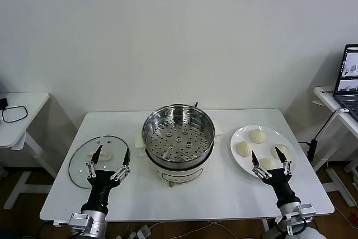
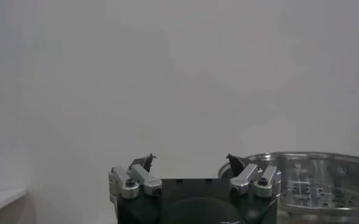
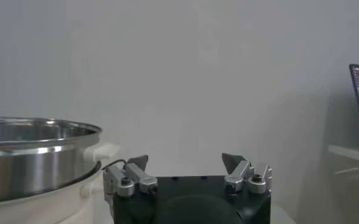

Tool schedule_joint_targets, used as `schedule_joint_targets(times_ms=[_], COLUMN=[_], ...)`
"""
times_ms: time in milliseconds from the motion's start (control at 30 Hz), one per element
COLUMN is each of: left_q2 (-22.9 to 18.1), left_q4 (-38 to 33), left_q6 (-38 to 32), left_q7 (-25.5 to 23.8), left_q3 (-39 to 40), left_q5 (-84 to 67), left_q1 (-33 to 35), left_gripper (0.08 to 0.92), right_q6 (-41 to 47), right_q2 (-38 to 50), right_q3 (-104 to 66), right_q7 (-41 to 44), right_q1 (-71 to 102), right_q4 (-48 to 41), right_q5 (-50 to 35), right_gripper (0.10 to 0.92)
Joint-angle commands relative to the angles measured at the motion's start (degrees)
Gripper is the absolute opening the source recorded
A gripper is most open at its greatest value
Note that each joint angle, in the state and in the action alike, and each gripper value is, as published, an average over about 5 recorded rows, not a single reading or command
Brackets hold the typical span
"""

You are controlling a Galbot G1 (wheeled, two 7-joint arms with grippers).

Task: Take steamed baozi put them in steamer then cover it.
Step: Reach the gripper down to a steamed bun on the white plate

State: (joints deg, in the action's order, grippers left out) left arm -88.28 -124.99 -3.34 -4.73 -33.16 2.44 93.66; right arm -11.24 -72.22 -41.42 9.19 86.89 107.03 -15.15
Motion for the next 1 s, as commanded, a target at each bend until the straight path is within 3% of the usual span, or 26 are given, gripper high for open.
schedule_joint_targets(times_ms=[33, 233, 500, 767, 1000], left_q2=[-0.01, 0.13, 0.08, -0.06, -0.49], left_q4=[-0.16, -0.40, -0.34, -0.21, -0.57], left_q6=[0.11, 0.33, 0.47, 0.48, 0.55], left_q7=[-0.04, -0.13, -0.14, -0.05, 0.20], left_q3=[-0.38, -0.71, -0.07, 1.22, 2.12], left_q5=[0.04, 0.03, 0.07, 0.35, 0.74], left_q1=[-0.34, -0.94, -2.07, -2.61, -2.62], left_gripper=[0.823, 0.823, 0.823, 0.823, 0.823], right_q6=[2.07, 6.39, 10.68, 11.89, 8.10], right_q2=[1.19, 7.96, 25.77, 38.12, 38.34], right_q3=[-0.67, -1.55, 6.28, 24.95, 42.66], right_q7=[0.08, -1.15, 3.22, 22.45, 43.12], right_q1=[-1.70, -9.25, -23.55, -40.22, -61.21], right_q4=[-0.70, -5.04, -18.14, -28.19, -42.39], right_q5=[-0.67, 4.15, 25.36, 35.67, 39.02], right_gripper=[0.823, 0.823, 0.823, 0.823, 0.823])
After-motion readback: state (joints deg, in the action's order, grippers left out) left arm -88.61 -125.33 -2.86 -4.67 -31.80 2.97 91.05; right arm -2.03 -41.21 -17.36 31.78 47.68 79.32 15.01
